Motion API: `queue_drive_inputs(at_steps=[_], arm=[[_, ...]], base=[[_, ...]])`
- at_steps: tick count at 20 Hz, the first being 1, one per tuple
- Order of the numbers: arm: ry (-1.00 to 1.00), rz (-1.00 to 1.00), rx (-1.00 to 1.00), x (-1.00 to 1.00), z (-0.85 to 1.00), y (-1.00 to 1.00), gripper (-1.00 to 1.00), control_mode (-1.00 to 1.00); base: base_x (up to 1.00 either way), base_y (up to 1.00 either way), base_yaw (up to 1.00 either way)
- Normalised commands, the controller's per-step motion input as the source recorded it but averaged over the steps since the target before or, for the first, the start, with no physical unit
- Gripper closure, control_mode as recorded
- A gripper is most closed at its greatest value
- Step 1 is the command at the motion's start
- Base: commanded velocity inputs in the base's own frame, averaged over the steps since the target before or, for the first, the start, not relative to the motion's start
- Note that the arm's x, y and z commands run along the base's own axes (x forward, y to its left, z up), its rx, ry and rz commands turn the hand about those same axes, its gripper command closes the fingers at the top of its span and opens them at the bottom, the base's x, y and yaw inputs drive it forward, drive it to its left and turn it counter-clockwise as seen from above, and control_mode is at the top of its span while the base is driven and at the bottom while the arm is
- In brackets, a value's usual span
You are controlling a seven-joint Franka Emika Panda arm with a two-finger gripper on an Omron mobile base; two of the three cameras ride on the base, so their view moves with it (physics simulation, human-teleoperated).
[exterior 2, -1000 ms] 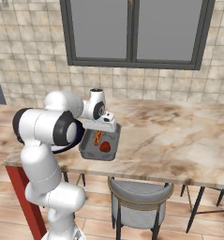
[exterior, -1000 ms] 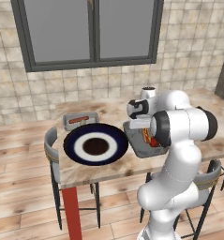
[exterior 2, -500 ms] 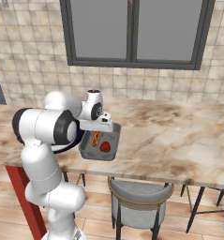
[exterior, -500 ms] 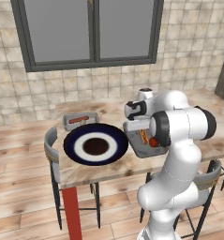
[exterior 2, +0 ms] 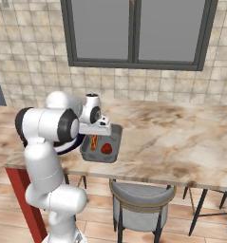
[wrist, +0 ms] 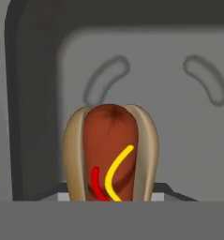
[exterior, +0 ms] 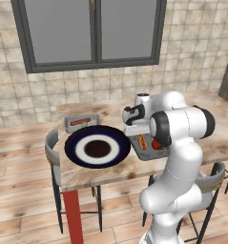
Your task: Place one cooked food and one vegetable from the large plate to each tupperware container.
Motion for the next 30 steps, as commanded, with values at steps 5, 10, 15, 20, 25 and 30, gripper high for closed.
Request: queue_drive_inputs(at_steps=[5,10,15,20,25,30], arm=[[0.0,0.0,0.0,0.0,-0.09,-0.01,-1.0,-1.0],[0.0,0.0,0.0,0.0,0.0,0.0,-1.0,-1.0],[0.0,0.0,0.0,0.0,0.05,0.0,-1.0,-1.0],[0.0,0.0,0.0,-0.03,0.55,0.0,-1.0,-1.0],[0.0,0.0,0.0,-0.43,0.92,0.0,-1.0,-1.0],[-0.05,0.0,0.0,-0.94,0.82,0.0,-1.0,-1.0]], base=[[0.0,0.0,0.0],[0.0,0.0,0.0],[0.0,0.0,0.0],[0.0,0.0,0.0],[0.0,0.0,0.0],[0.0,0.0,0.0]])
